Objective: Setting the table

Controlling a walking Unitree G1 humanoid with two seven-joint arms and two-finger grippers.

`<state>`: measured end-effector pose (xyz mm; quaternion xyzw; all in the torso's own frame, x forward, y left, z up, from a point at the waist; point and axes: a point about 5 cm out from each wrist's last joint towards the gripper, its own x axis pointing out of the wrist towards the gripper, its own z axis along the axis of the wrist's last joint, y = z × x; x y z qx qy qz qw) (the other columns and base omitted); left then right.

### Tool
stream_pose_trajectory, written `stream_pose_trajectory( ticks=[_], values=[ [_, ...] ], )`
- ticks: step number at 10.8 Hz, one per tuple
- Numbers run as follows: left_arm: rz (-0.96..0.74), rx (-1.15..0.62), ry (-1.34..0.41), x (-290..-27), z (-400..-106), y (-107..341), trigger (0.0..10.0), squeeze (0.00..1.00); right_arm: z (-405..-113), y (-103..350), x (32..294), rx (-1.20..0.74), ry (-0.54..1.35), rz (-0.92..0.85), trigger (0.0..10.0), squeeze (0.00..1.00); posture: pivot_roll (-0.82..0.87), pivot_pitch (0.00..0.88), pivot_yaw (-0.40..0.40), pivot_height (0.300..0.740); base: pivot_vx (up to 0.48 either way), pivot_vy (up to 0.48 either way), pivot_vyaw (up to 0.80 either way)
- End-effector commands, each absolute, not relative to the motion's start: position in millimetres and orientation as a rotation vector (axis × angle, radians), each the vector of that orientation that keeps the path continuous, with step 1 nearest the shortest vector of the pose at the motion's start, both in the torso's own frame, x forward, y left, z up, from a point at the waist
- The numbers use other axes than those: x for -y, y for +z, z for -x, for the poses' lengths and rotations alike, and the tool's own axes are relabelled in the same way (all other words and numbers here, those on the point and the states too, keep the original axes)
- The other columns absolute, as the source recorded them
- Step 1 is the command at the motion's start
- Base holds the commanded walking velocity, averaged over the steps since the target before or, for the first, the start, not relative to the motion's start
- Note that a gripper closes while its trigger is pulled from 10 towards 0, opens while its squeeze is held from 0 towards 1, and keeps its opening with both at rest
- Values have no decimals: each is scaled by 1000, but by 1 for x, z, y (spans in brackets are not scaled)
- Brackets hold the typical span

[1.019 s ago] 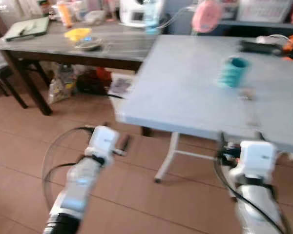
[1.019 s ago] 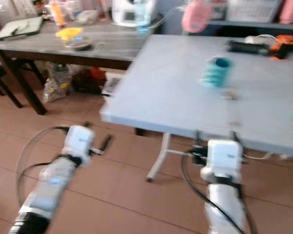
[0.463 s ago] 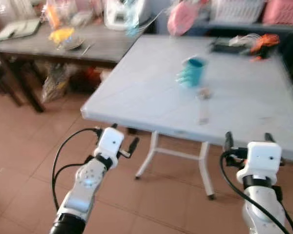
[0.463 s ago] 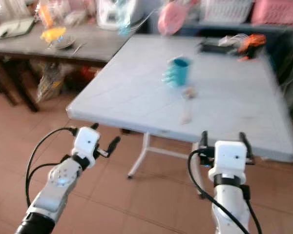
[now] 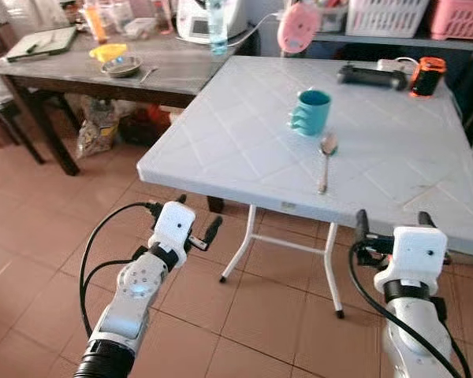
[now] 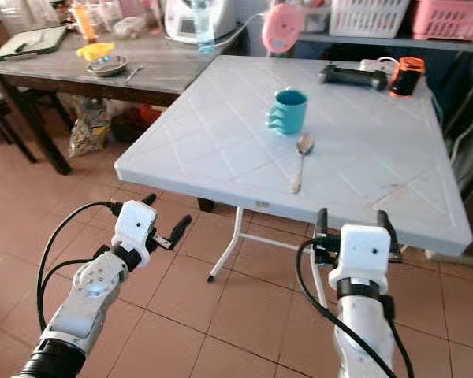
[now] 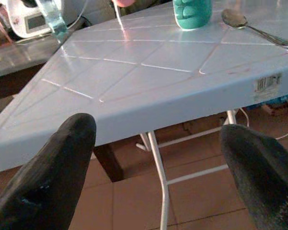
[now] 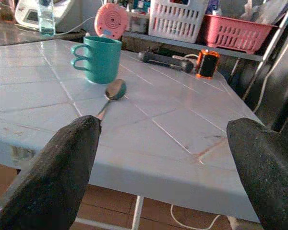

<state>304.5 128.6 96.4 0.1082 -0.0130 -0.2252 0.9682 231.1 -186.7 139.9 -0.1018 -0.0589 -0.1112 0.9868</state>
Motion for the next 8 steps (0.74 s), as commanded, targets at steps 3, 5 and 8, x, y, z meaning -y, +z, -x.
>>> stream_pose_trajectory(
  ticks=[3, 5, 8],
  values=[
    [-222, 37, -489, -129, -305, 99, 10000, 0, -233, 141, 187, 127, -237, 210, 10000, 0, -2, 51, 82, 740, 370, 0, 0],
    [-218, 37, -499, -129, -304, 99, 10000, 0, -232, 140, 187, 125, -241, 211, 10000, 0, -2, 51, 82, 740, 399, 0, 0],
    [-216, 37, -509, -128, -303, 99, 10000, 0, -231, 140, 188, 122, -244, 213, 10000, 0, -6, 60, 82, 740, 409, 0, 0]
  ],
)
